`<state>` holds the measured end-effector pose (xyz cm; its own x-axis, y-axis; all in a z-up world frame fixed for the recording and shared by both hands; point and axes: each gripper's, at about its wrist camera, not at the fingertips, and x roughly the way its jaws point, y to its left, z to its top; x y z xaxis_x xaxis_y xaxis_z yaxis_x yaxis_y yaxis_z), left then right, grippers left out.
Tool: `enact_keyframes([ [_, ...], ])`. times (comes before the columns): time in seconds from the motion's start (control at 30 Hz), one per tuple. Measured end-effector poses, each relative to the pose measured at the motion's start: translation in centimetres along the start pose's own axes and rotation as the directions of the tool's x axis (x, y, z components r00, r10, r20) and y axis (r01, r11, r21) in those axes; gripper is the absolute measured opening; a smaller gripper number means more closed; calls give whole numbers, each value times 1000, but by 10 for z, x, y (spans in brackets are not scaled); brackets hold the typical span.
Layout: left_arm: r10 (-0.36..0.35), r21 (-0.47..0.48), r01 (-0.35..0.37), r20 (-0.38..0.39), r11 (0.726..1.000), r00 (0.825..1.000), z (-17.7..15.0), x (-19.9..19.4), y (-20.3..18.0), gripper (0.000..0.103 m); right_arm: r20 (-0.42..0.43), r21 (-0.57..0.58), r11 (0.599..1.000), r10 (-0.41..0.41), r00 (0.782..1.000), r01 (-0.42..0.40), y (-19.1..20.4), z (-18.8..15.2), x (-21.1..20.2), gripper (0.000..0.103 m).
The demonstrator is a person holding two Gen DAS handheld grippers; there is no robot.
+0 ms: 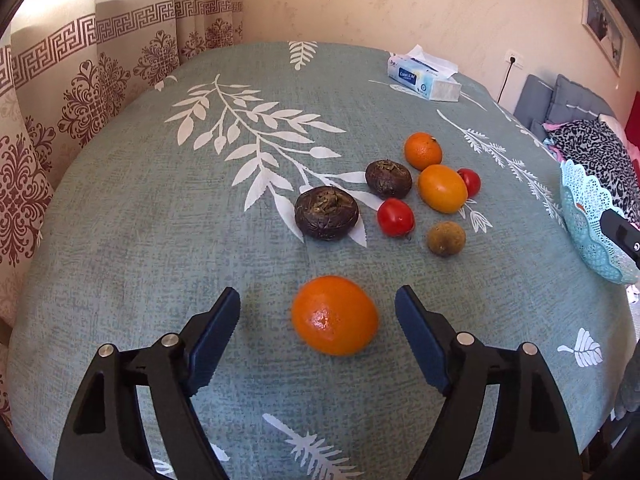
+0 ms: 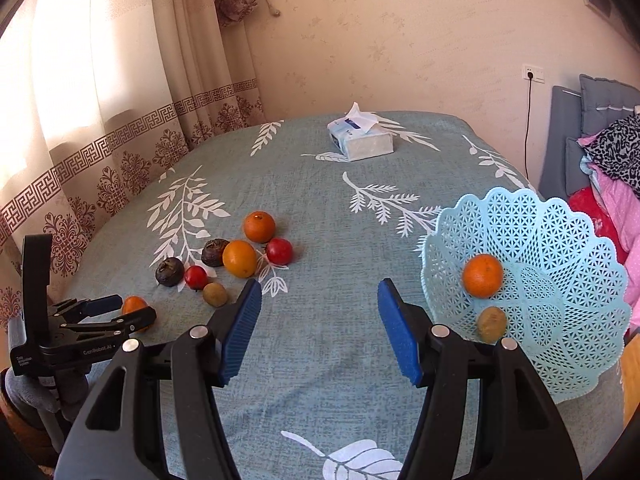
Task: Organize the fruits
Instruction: 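Grasp an orange with the left tool while the right tool returns to the fruits, then grasp another orange with the right tool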
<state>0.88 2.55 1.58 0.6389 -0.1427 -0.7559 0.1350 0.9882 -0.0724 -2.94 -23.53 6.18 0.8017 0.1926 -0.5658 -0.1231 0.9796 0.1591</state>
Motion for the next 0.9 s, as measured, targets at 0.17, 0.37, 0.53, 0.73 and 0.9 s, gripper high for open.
enact_keyframes([
  [0.17,-3,7,3,-11,1000,1000,-1,5,0,69,-28,-6,999,36,999,-36,10,3,12,62],
  [0.37,-14,36,14,-3,999,1000,-2,2,-5,46,-60,-7,997,75,995,-75,21,9,27,62],
  [0.53,-15,38,16,-4,999,1000,0,-1,-5,42,-94,-20,995,101,991,-103,31,14,42,62],
  [0.73,-7,18,6,37,1000,999,8,-16,2,42,-152,-16,989,142,978,-146,44,23,71,62],
  [0.9,6,12,-7,76,1000,997,14,-28,6,42,-206,-9,985,165,965,-170,52,29,100,62],
])
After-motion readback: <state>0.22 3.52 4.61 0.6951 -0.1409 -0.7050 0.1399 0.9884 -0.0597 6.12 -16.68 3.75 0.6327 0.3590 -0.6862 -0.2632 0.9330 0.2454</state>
